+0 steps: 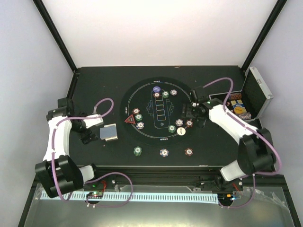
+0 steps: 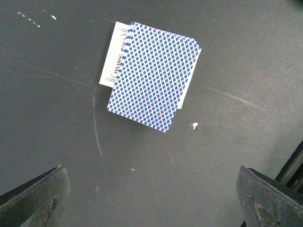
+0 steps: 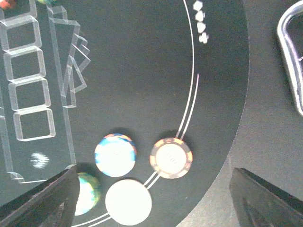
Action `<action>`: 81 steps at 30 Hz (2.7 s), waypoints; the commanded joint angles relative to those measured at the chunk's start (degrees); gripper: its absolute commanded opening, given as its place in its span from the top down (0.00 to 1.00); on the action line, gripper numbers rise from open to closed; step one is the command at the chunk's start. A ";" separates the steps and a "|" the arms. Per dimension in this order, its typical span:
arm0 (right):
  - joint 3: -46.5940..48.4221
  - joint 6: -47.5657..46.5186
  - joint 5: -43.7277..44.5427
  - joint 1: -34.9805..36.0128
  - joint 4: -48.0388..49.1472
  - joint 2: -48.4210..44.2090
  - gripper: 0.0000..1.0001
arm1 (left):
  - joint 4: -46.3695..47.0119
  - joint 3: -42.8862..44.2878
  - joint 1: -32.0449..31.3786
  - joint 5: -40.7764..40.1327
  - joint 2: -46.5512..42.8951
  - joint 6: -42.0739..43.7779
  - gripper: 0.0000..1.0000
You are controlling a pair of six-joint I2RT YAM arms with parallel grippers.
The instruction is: Distribute texas hold em gaming equipment
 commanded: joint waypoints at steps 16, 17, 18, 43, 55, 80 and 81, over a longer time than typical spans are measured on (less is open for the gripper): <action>-1.68 4.43 -4.82 10.83 -2.69 -18.61 0.00 | 9.70 -5.14 -3.44 5.91 4.88 20.95 0.01; -1.97 4.54 -5.01 10.96 -2.57 -19.01 0.00 | 10.32 -5.32 -3.67 5.51 4.88 21.23 0.01; -2.22 4.63 -5.31 11.05 -2.42 -19.52 0.00 | 10.65 -5.48 -3.94 5.09 6.11 21.44 0.01; -4.15 6.05 -6.76 15.91 -0.06 -18.92 0.00 | 13.55 -2.15 -8.31 -1.02 19.23 16.37 0.01; -4.46 6.62 -6.72 16.12 -0.06 -19.15 0.00 | 18.44 -4.83 -8.67 -3.51 20.81 14.81 0.01; -4.08 7.43 -6.14 16.70 -0.85 -19.47 0.00 | 25.85 -8.49 -9.87 -6.78 23.20 11.33 0.01; -4.08 7.40 -6.17 16.70 -0.85 -19.49 0.00 | 26.36 -8.73 -9.91 -6.70 23.10 11.15 0.01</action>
